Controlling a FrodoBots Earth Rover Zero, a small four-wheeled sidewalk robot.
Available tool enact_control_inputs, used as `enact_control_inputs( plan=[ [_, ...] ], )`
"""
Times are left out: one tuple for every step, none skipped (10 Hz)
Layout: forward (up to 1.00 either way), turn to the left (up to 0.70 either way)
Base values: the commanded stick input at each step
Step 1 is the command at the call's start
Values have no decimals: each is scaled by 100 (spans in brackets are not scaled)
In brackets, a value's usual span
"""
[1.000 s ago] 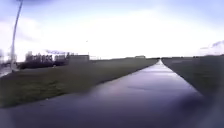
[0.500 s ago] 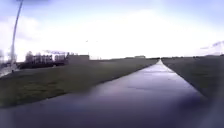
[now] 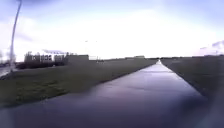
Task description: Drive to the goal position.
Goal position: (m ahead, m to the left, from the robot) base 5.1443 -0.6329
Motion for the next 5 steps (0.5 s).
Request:
enact_control_inputs(
  plan=[
    [0,0],
    [0,0],
    [0,0],
    [4,0],
    [29,0]
  ],
)
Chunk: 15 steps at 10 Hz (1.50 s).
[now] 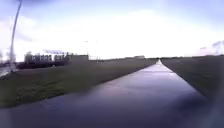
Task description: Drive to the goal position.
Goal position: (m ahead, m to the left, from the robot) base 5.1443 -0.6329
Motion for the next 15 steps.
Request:
enact_control_inputs(
  plan=[
    [45,0],
    [45,0],
    [45,0],
    [45,0],
    [45,0],
    [45,0],
    [45,0],
    [45,0],
    [45,0],
    [44,0],
    [42,0],
    [45,0],
    [45,0],
    [45,0],
    [45,0]
  ],
)
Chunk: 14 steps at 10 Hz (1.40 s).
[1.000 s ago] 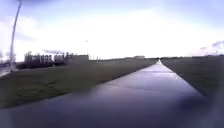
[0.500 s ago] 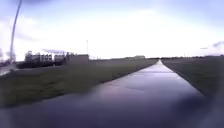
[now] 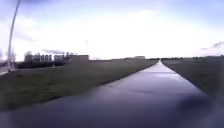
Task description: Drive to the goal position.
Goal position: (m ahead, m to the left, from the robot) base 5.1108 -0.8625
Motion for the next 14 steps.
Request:
enact_control_inputs(
  plan=[
    [45,0],
    [45,0],
    [45,0],
    [45,0],
    [45,0],
    [45,0],
    [45,-27],
    [45,-27],
    [45,-27],
    [45,-27],
    [45,-27],
    [45,-27],
    [45,-27],
    [45,-27]
  ],
)
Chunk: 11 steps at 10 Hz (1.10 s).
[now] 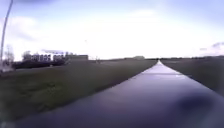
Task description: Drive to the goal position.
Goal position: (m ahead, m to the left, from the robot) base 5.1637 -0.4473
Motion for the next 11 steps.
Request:
enact_control_inputs(
  plan=[
    [45,-27],
    [45,-27],
    [45,-27],
    [45,-27],
    [45,-27],
    [45,-27],
    [45,-27],
    [45,-27],
    [45,-27],
    [45,-27],
    [45,-27]
  ],
)
